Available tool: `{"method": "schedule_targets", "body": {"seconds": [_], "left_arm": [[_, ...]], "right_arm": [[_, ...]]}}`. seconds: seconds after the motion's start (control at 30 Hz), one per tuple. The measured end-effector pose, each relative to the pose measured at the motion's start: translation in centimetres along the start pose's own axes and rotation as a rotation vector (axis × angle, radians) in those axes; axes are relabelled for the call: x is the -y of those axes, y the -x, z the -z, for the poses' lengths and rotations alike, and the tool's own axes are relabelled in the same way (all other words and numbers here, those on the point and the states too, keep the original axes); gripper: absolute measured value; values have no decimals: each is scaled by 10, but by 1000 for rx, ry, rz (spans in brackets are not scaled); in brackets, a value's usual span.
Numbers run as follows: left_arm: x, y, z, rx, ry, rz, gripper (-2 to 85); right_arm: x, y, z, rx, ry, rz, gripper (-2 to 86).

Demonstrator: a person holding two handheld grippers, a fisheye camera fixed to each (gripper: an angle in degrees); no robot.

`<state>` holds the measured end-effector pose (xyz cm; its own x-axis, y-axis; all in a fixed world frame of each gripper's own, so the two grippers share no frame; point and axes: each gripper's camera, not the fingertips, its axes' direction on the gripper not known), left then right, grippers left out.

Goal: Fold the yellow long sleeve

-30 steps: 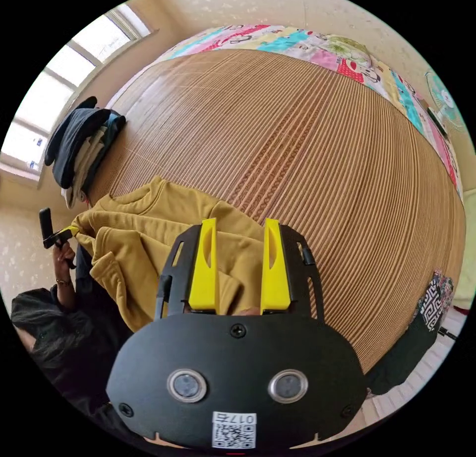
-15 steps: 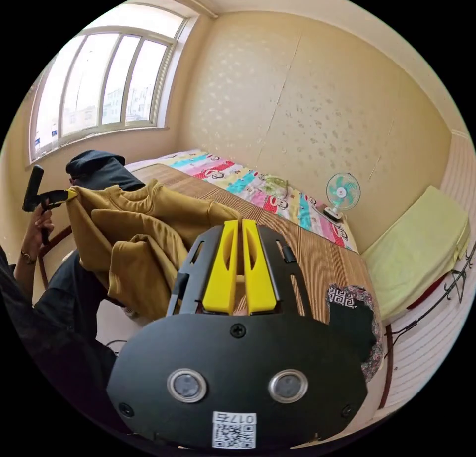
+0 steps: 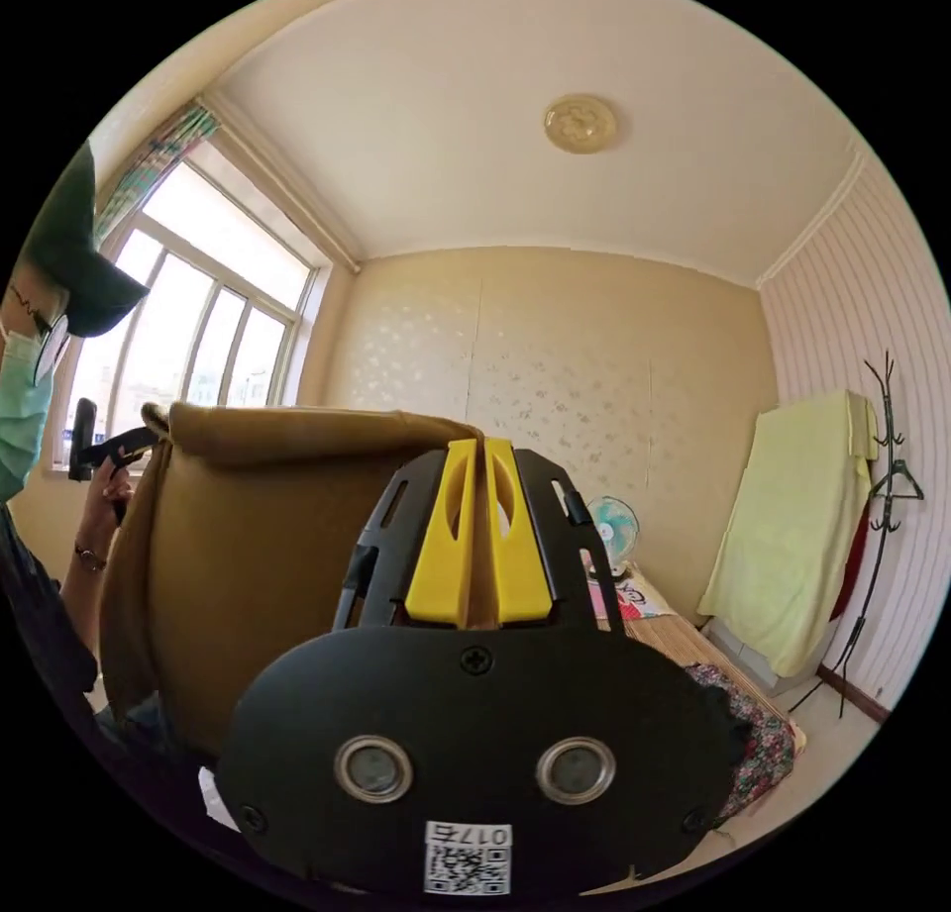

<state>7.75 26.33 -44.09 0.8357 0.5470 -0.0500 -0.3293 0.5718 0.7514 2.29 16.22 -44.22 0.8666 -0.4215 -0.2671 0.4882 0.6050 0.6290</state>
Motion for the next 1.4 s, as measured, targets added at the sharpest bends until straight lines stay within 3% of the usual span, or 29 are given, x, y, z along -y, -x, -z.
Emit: {"method": "schedule_targets", "body": {"seconds": [0.07, 0.2, 0.3, 0.37, 0.47, 0.6, 0.67, 0.73, 0.8, 0.87, 0.97, 1.03, 1.1, 1.27, 1.4], "left_arm": [[16, 24, -47, 20, 87, 22, 37], [40, 101, -182, 130, 292, 67, 43], [20, 193, -313, 286, 629, 205, 63], [-28, 226, -347, 214, 729, 315, 63], [-107, 220, -357, 221, 810, 255, 65], [-233, 202, -372, 118, 1003, 242, 69], [-311, 187, -380, 34, 1137, 285, 69], [-361, 172, -379, 21, 1224, 279, 69], [-399, 158, -370, 35, 1271, 272, 65], [-405, 138, -338, 73, 1151, 260, 55], [-415, 120, -307, 11, 1140, 341, 33], [-425, 112, -293, -6, 1186, 372, 8], [-435, 108, -275, 10, 1218, 400, -3], [-435, 119, -212, 22, 1052, 531, -9], [-421, 130, -198, 77, 971, 532, -10]], "right_arm": [[9, -11, -49, -16, 121, 11, 19], [8, -52, -240, -58, 449, 21, 29], [-30, -83, -348, -174, 678, -79, 47], [-53, -84, -366, -81, 717, -168, 62], [-107, -47, -367, 176, 736, -128, 80], [-228, 6, -373, 412, 993, -165, 94], [-283, 20, -371, 451, 1123, -183, 96], [-348, 31, -356, 351, 1301, -124, 90], [-351, 23, -317, 330, 1109, -113, 81], [-348, 14, -291, 300, 1110, -124, 72], [-335, -1, -256, 265, 1203, -197, 58], [-334, -10, -238, 258, 1406, -243, 52], [-331, -25, -223, 296, 1466, -319, 59], [-299, -132, -203, 341, 1080, -703, 98], [-314, -255, -249, 501, 787, -1132, 137]]}}
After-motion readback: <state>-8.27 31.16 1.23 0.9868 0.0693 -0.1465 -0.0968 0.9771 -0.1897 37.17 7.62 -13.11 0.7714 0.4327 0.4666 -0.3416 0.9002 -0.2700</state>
